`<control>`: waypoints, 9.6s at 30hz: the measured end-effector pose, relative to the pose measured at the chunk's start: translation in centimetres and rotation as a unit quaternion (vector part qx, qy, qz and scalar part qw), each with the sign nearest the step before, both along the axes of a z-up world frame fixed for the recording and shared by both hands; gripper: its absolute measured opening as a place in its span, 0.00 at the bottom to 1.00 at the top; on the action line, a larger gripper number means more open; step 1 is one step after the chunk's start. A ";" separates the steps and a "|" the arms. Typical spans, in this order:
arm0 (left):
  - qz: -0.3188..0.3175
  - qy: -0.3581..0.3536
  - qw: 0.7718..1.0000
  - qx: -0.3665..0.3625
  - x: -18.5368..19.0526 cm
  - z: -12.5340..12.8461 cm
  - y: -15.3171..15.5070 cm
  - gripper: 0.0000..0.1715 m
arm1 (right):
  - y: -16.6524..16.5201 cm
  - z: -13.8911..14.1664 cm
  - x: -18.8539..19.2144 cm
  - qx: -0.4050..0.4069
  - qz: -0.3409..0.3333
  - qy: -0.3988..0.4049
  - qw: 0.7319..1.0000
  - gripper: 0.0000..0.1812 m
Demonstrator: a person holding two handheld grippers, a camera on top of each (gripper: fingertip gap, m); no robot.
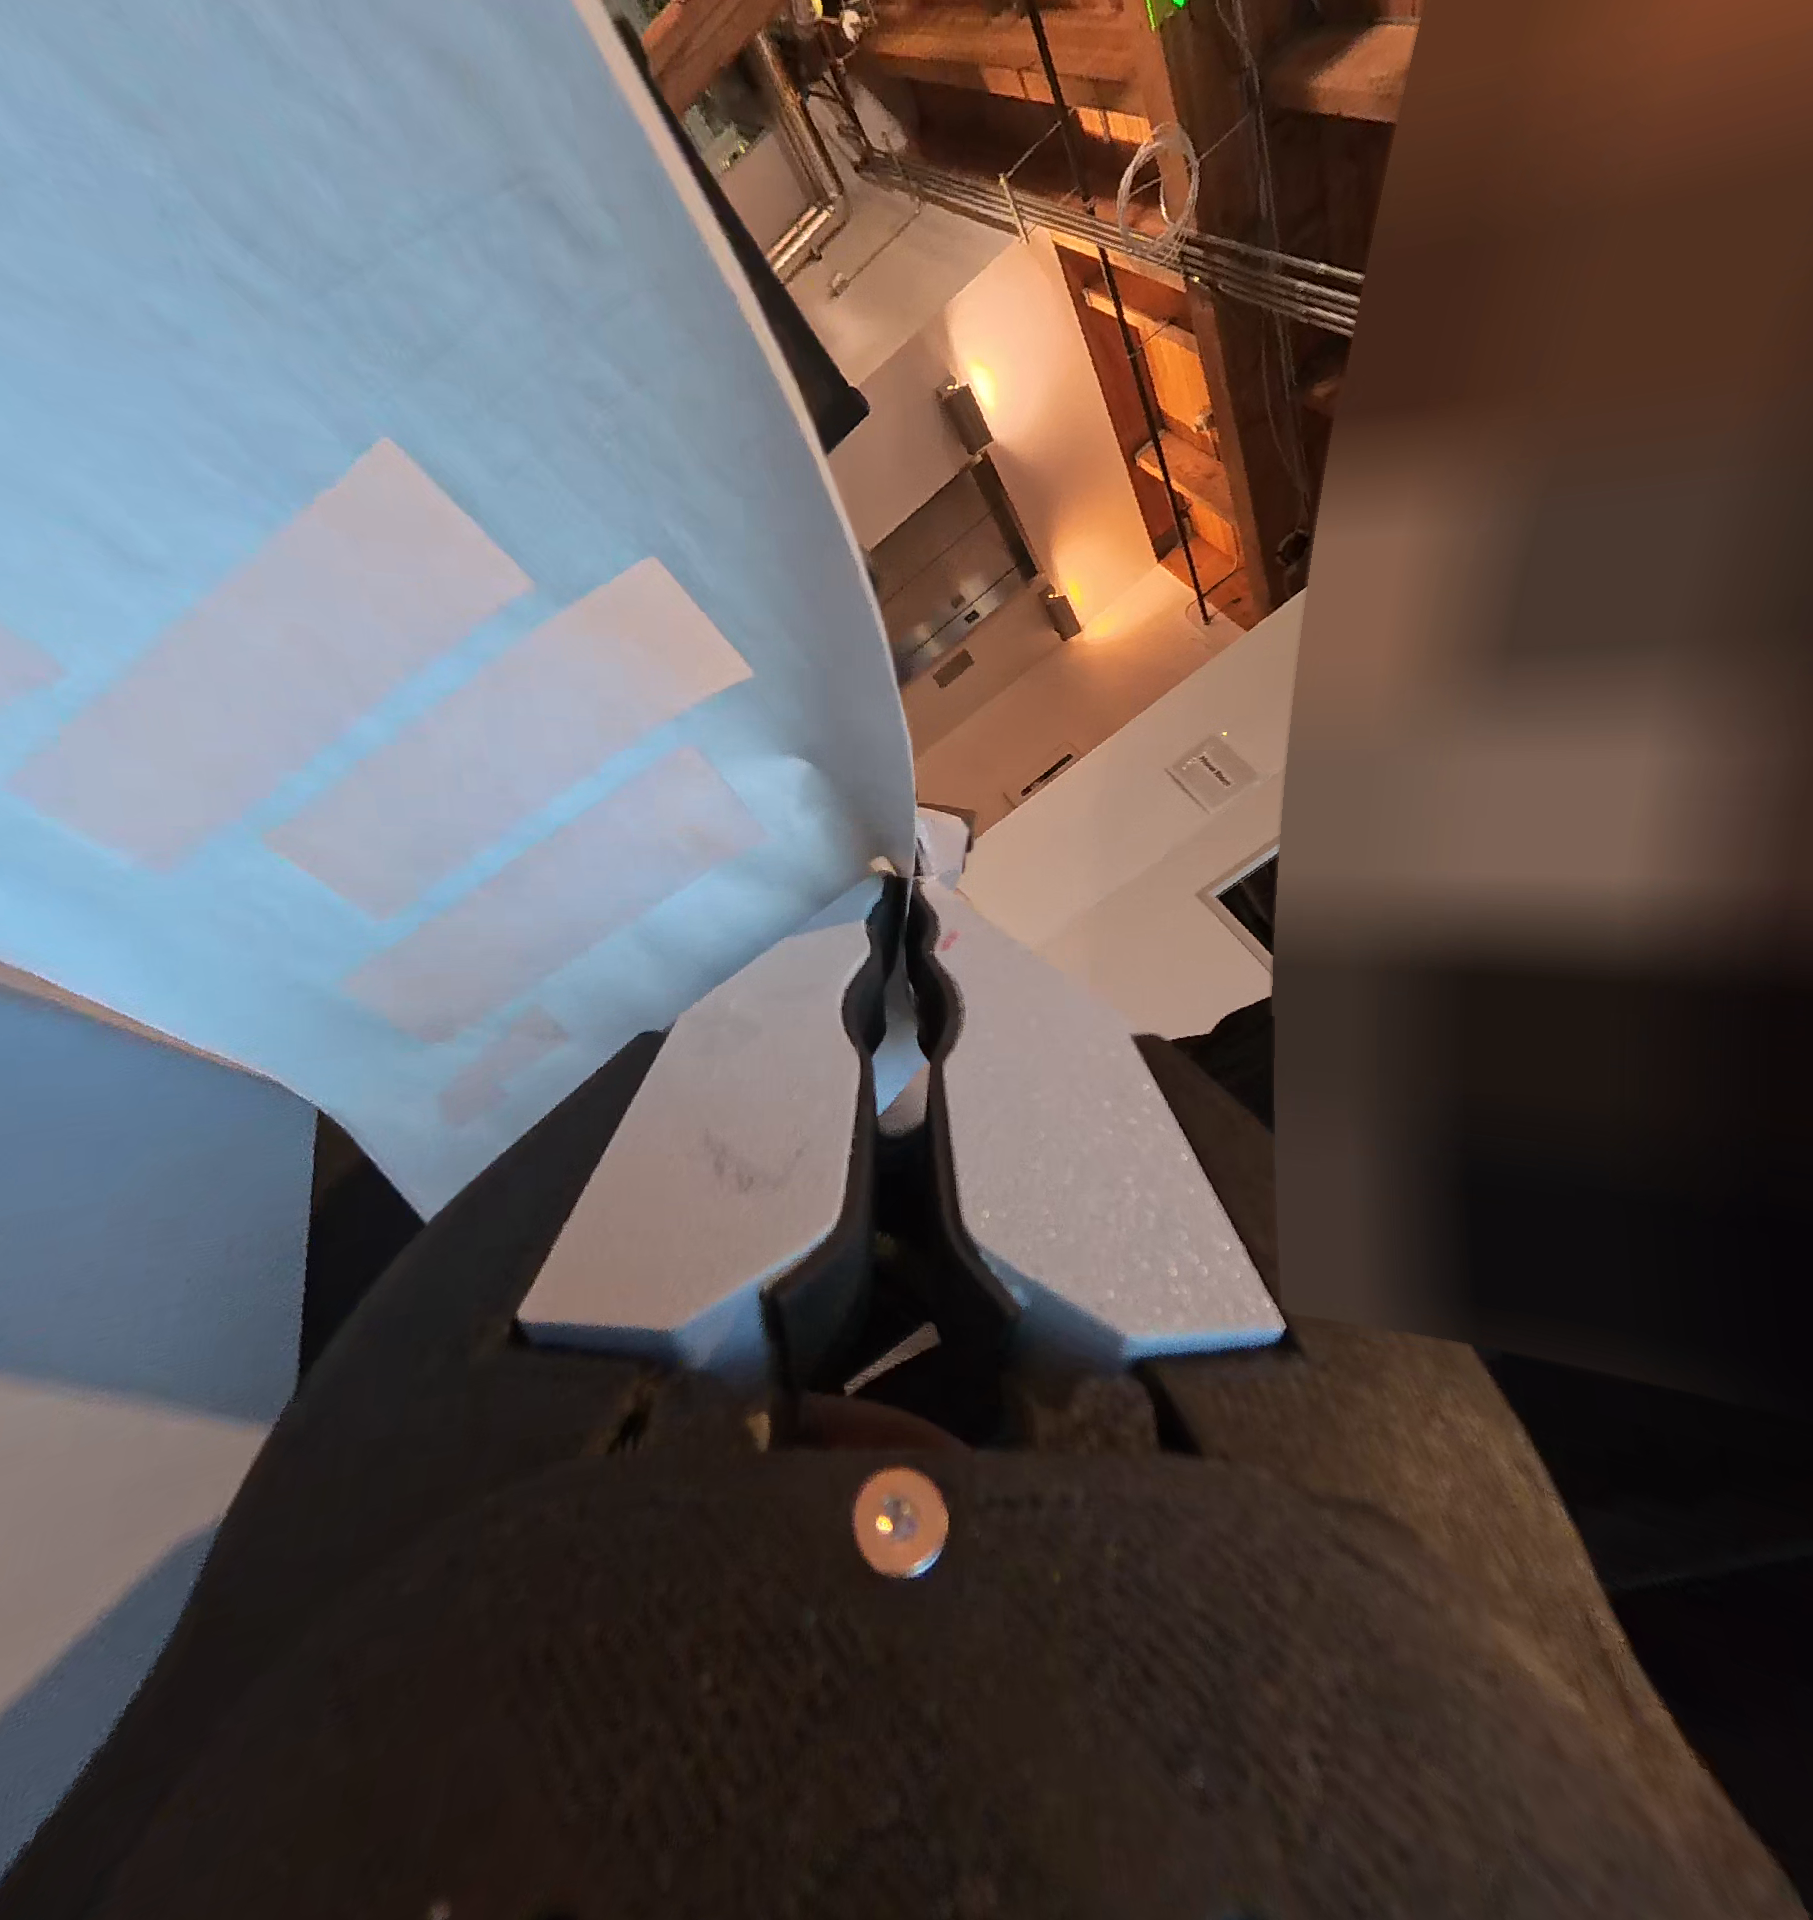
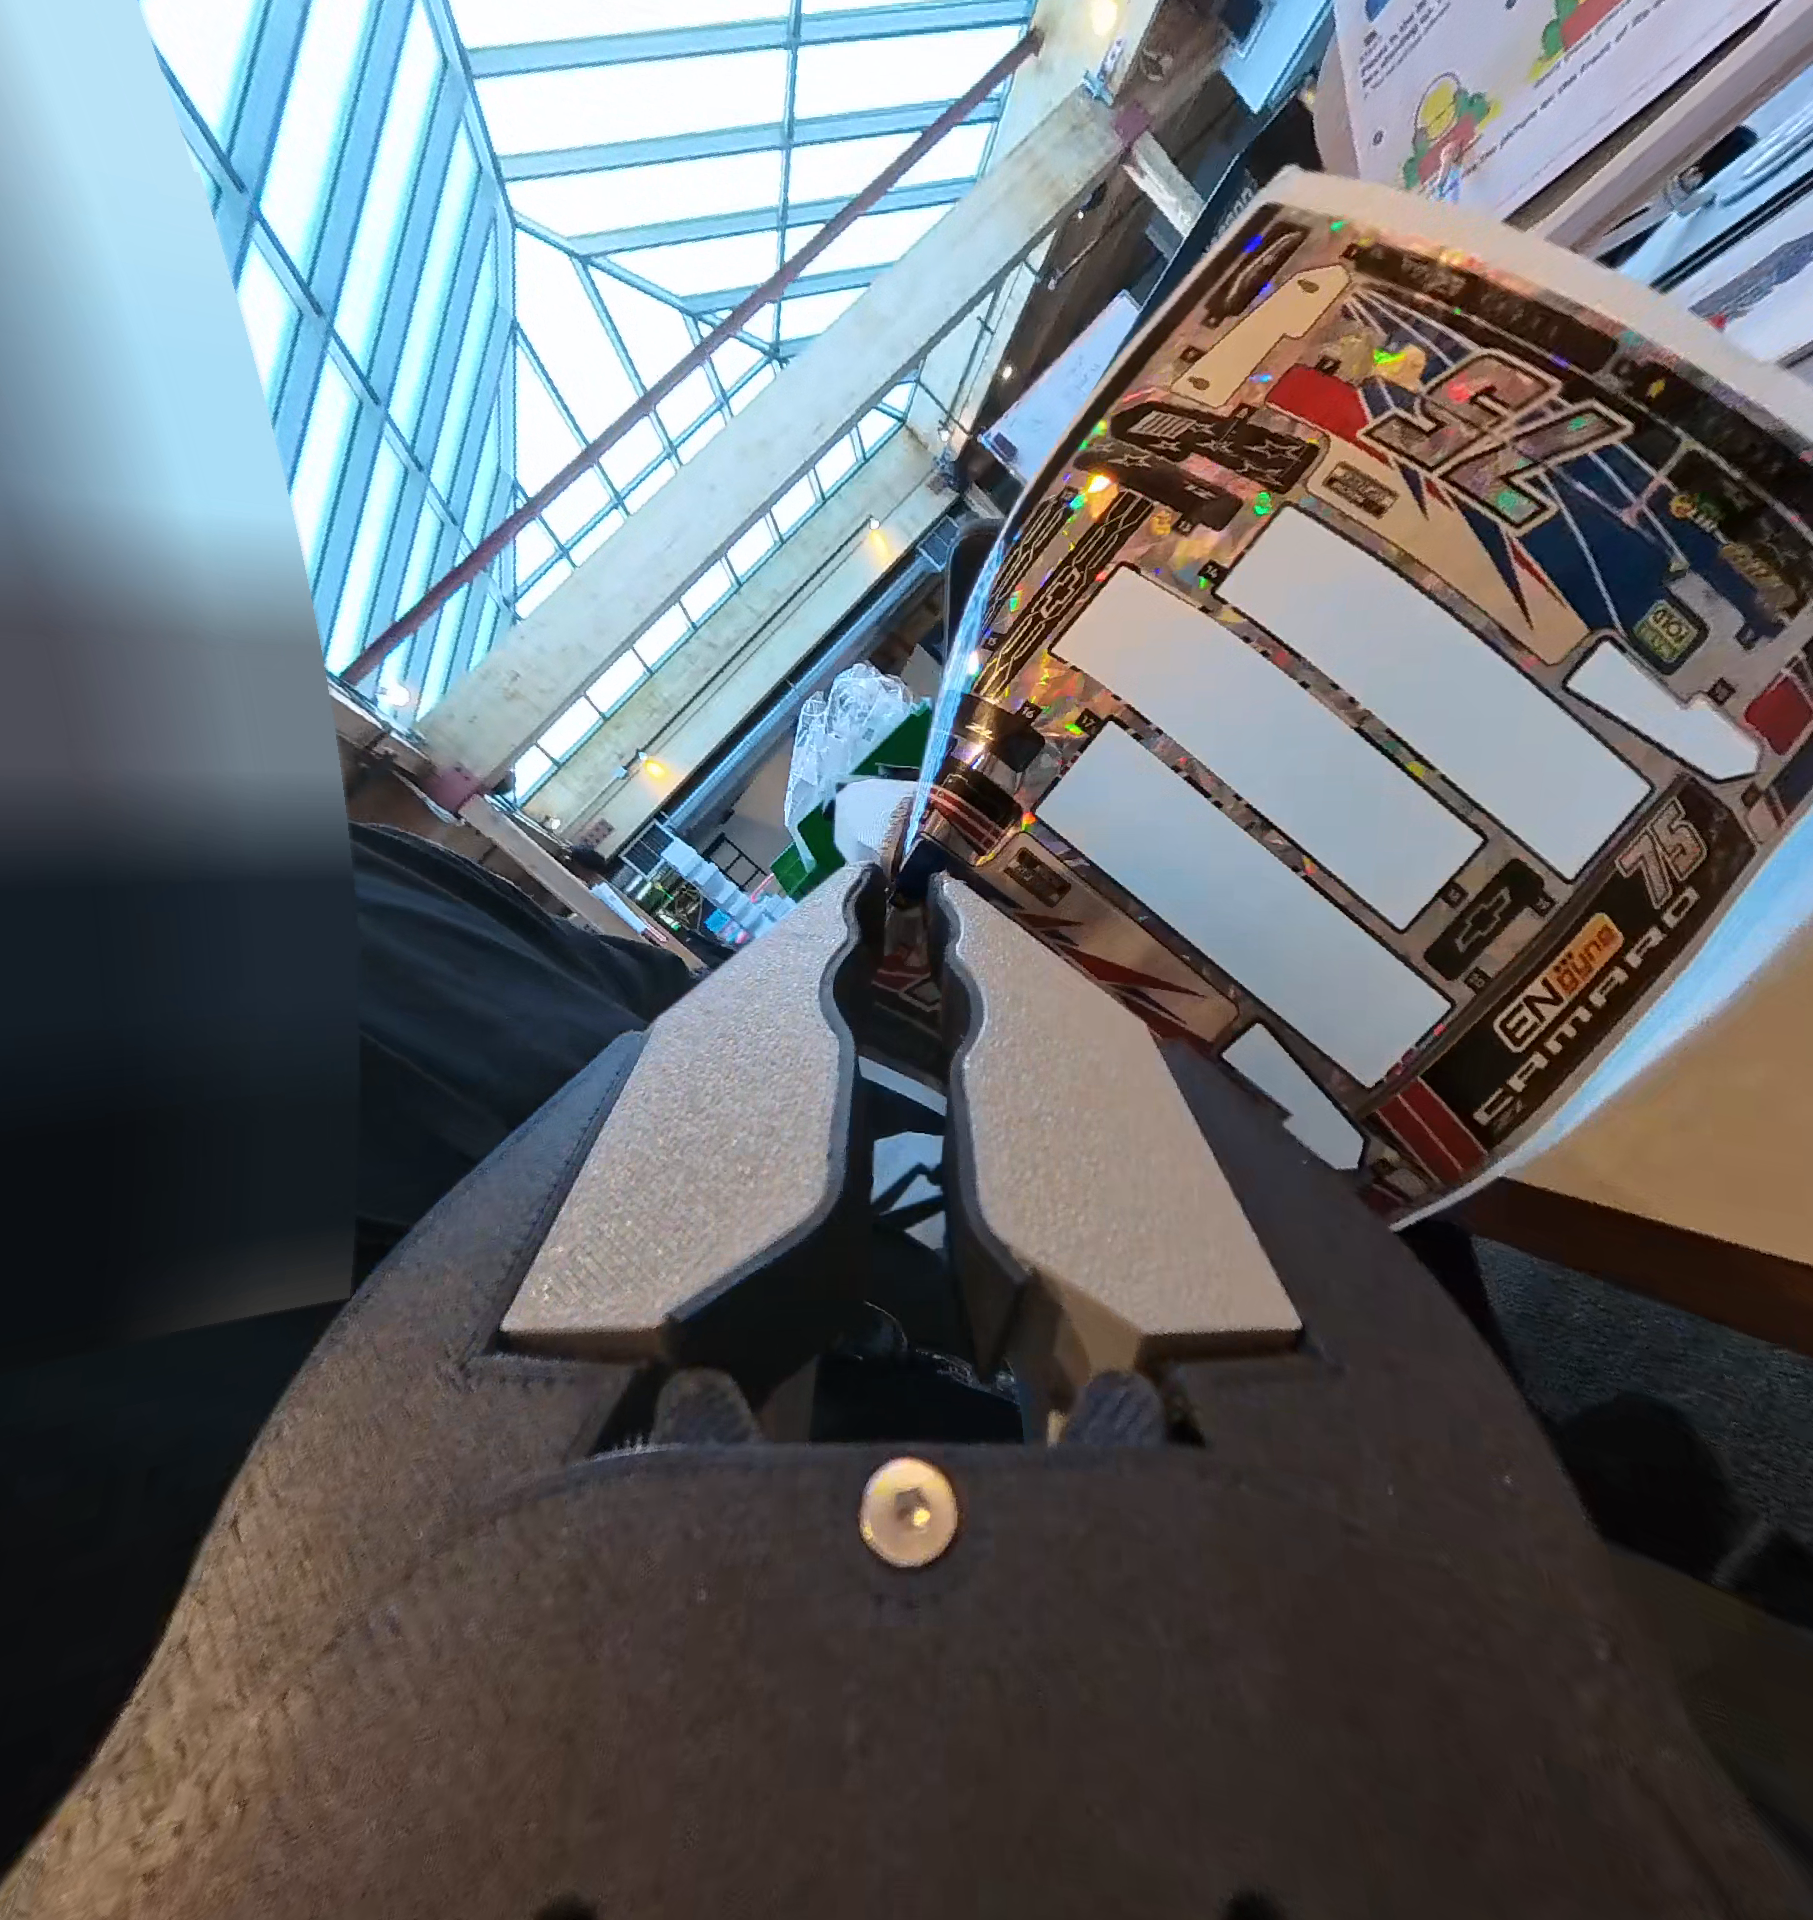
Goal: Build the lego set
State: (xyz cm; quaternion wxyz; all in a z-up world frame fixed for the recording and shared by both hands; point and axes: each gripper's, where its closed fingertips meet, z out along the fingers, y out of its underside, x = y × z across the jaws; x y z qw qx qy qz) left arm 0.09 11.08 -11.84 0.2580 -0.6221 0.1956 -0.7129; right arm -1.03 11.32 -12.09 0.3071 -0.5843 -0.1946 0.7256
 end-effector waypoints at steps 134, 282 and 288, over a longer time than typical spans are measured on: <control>0.433 0.176 0.846 0.257 -16.6 3.9 6.9 0.00 | 7.4 2.0 -10.7 0.031 -0.099 -0.074 0.992 0.18; 0.351 0.452 0.780 0.253 -24.7 -7.5 2.7 0.04 | 9.4 -5.4 -16.9 0.464 0.359 -0.263 0.766 0.00; 0.334 0.467 0.783 0.239 -24.5 -8.2 3.0 0.08 | 9.5 -5.4 -17.2 0.468 0.377 -0.274 0.751 0.00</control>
